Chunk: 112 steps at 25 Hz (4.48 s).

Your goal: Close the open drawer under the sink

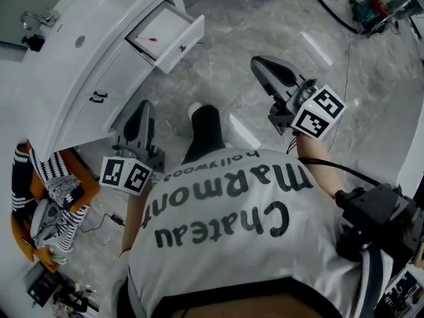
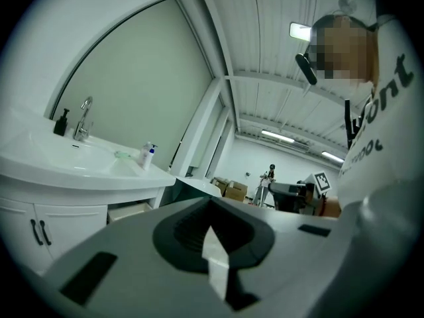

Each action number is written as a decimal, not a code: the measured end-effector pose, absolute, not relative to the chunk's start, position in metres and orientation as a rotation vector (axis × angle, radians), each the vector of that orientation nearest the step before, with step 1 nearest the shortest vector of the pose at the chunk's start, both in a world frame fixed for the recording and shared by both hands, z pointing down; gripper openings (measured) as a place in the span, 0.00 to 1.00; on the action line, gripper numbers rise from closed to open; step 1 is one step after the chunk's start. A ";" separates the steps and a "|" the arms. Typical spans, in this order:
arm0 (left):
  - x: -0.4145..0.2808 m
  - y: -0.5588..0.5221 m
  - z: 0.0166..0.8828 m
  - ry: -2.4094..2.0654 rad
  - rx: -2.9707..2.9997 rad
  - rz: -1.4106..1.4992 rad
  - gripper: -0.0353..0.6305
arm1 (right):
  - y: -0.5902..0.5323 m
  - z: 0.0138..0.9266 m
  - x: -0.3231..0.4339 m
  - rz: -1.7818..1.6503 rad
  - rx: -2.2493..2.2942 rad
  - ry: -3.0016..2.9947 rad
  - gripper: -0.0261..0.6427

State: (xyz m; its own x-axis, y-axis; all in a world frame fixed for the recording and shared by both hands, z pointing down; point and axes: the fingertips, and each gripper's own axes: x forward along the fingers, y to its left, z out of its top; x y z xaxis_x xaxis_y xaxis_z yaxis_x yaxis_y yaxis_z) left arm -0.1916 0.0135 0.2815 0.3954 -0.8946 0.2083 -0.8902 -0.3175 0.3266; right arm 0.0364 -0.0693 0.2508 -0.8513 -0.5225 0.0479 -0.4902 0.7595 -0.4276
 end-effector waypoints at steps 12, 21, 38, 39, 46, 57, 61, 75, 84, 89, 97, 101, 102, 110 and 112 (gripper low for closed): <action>-0.197 0.008 0.294 -1.495 2.256 0.054 0.07 | -0.076 0.256 0.044 -0.729 -0.861 2.831 0.06; -0.183 0.001 0.287 -1.454 2.351 0.074 0.07 | -0.088 0.244 0.049 -0.611 -0.858 2.783 0.06; -0.168 0.001 0.299 -1.442 2.359 -0.019 0.07 | -0.091 0.241 0.038 -0.569 -0.791 2.835 0.06; -0.164 0.004 0.304 -1.414 2.351 -0.019 0.07 | -0.087 0.246 0.043 -0.592 -0.814 2.838 0.06; -0.188 0.002 0.299 -1.414 2.279 -0.052 0.07 | -0.082 0.248 0.028 -0.658 -0.829 2.841 0.06; -0.183 -0.041 0.253 -1.434 2.462 -0.155 0.07 | -0.081 0.210 0.049 -0.544 -0.983 2.778 0.06; -0.180 -0.026 0.277 -1.599 2.376 -0.254 0.07 | -0.082 0.234 0.048 -0.602 -0.877 2.835 0.06; -0.153 -0.041 0.398 -1.812 2.111 0.103 0.07 | -0.082 0.344 0.058 -0.983 -0.753 2.841 0.06; -0.151 -0.068 0.539 -1.700 1.975 0.365 0.07 | -0.088 0.407 0.069 -1.109 -0.850 2.808 0.06; -0.163 -0.083 0.622 -1.600 1.931 0.555 0.30 | -0.094 0.455 0.054 -1.206 -0.902 2.784 0.06; -0.153 -0.103 0.666 -1.541 1.996 0.718 0.36 | -0.090 0.488 0.064 -1.262 -0.999 2.744 0.06; -0.154 -0.107 0.670 -1.552 2.017 0.758 0.20 | -0.083 0.495 0.070 -1.286 -1.029 2.708 0.06; -0.154 -0.107 0.671 -1.547 2.020 0.760 0.19 | -0.082 0.495 0.071 -1.291 -1.034 2.700 0.06; -0.154 -0.116 0.669 -1.519 2.017 0.751 0.19 | -0.083 0.498 0.075 -1.306 -1.074 2.663 0.06; -0.155 -0.120 0.670 -1.517 2.004 0.755 0.19 | -0.084 0.498 0.077 -1.305 -1.084 2.653 0.06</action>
